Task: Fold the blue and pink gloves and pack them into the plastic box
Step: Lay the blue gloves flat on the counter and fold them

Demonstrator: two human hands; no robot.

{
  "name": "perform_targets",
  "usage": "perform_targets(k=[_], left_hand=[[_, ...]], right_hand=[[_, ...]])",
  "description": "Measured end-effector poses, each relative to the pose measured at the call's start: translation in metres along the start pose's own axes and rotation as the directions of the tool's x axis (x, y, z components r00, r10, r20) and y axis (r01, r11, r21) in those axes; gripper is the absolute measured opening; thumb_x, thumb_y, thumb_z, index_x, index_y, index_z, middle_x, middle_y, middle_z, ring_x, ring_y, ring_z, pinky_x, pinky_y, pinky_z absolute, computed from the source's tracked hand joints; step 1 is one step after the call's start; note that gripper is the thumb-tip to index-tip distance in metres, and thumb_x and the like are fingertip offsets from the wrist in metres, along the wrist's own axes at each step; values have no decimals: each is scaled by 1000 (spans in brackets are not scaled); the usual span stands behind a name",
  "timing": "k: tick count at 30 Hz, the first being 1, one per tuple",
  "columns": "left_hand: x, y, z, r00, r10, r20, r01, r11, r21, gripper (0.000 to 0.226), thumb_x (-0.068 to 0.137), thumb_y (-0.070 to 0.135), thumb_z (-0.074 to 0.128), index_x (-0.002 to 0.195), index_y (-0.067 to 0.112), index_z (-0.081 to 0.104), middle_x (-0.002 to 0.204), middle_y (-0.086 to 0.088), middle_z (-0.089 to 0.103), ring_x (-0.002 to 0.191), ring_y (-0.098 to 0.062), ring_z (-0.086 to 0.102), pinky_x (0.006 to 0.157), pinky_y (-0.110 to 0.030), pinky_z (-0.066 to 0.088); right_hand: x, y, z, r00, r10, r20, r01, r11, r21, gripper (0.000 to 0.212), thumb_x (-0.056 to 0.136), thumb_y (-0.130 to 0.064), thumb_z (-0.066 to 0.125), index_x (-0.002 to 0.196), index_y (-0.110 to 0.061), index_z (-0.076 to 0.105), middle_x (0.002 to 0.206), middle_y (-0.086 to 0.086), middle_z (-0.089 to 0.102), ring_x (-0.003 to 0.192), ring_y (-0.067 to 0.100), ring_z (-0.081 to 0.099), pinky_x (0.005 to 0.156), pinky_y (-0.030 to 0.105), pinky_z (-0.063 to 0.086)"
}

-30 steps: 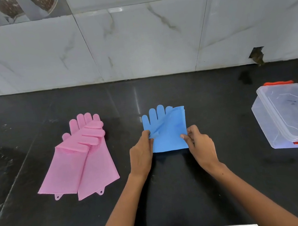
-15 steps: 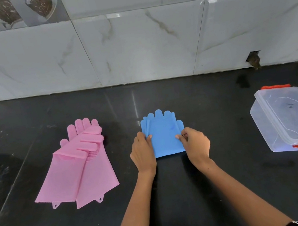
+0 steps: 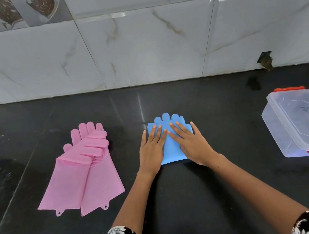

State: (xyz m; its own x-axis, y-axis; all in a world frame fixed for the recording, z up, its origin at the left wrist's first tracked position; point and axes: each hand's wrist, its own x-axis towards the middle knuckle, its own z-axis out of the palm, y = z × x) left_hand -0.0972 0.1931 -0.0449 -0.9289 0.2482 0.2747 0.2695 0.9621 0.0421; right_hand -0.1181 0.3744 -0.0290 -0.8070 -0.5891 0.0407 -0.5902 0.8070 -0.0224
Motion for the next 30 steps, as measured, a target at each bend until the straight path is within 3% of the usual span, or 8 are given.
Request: perform_targets(k=[3, 5, 8, 16, 21, 27, 30], left_hand=[[0, -7, 7, 985, -26, 172, 47, 991, -123, 52, 102, 31, 28, 149, 17, 13, 158, 2, 14, 146, -14, 6, 118, -37, 1], [-1, -13, 10, 973, -16, 232, 56, 984, -169, 59, 100, 45, 22, 149, 22, 1, 159, 6, 0, 144, -8, -7, 118, -38, -3], [-1, -21, 12, 961, 28, 277, 37, 974, -225, 71, 93, 60, 23, 150, 26, -4, 159, 8, -6, 144, -7, -10, 117, -41, -4], [-3, -20, 10, 972, 18, 236, 35, 975, -221, 73, 92, 62, 25, 150, 26, 2, 159, 7, -2, 146, -9, -5, 118, -38, -2], [-5, -15, 2, 995, 43, 95, -28, 988, -149, 59, 97, 50, 26, 149, 22, 19, 158, 2, 6, 146, -15, -2, 117, -36, -3], [-19, -16, 12, 979, 26, 204, 22, 974, -227, 55, 100, 45, 22, 147, 31, -3, 156, 13, -10, 143, -7, -13, 119, -35, -1], [-18, -15, 11, 977, 11, 211, 40, 971, -236, 55, 100, 43, 23, 147, 30, -2, 155, 14, -10, 143, -6, -13, 119, -35, -1]], right_hand=[[5, 8, 5, 994, 62, 87, -65, 997, 37, 65, 98, -50, 20, 150, -17, 3, 159, 0, -4, 147, 16, -1, 118, 46, 0], [6, 13, 7, 994, 62, 93, -68, 996, 59, 77, 91, -64, 13, 150, -17, 0, 159, -1, -4, 147, 14, -2, 118, 45, 0], [4, 20, 8, 992, 65, 104, -76, 991, 107, 90, 80, -74, 6, 150, -18, -1, 159, -4, -4, 146, 10, -4, 118, 46, 0], [1, 24, 9, 995, 51, 90, -69, 975, 212, 91, 81, -77, 16, 151, -21, -2, 159, -7, -6, 145, 6, -8, 119, 48, -1], [-6, 29, 8, 998, 47, 40, -53, 985, 166, 96, 79, -80, 21, 151, -19, 5, 158, -8, -5, 143, 2, -14, 117, 43, -5], [-11, 34, 9, 994, 39, 102, -59, 977, 203, 94, 78, -81, 18, 150, -24, -3, 158, -10, -10, 142, 3, -16, 117, 42, -6], [-10, 33, 6, 992, 31, 120, -57, 975, 216, 92, 80, -78, 20, 150, -24, -4, 158, -10, -11, 142, 3, -16, 117, 42, -6]])
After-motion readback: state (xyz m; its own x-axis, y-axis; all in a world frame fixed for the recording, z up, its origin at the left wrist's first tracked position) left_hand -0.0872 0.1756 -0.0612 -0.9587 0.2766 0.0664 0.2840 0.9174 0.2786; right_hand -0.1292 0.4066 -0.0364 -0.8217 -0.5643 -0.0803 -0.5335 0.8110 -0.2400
